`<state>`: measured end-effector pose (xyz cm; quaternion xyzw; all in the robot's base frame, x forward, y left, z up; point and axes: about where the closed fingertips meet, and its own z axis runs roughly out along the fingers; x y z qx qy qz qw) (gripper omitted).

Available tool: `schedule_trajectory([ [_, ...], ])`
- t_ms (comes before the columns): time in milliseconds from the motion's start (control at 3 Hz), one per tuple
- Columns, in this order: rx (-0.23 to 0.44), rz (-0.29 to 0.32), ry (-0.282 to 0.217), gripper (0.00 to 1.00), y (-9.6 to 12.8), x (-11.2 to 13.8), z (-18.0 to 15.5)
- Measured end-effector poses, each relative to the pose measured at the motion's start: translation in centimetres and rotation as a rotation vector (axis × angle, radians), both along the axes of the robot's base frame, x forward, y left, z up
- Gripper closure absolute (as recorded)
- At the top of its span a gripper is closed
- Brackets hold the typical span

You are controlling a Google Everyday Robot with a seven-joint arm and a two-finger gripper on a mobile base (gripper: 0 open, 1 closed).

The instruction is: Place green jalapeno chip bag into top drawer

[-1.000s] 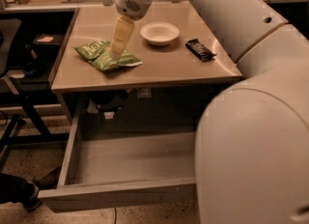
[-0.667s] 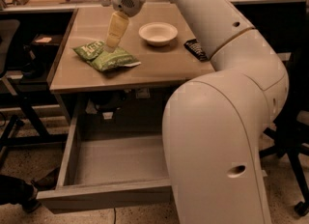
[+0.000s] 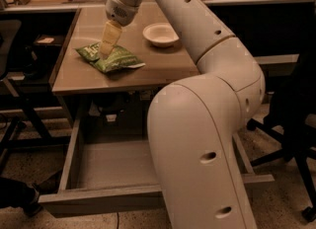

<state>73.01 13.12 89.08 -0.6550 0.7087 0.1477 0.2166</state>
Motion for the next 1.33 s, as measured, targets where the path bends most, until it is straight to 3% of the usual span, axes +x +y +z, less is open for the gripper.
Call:
schedule_trajectory([
  [667, -0.008, -0.019, 0.032, 0.00, 2.1, 2.0, -2.2],
  [1333, -0.010, -0.080, 0.073, 0.00, 1.4, 4.0, -5.4],
])
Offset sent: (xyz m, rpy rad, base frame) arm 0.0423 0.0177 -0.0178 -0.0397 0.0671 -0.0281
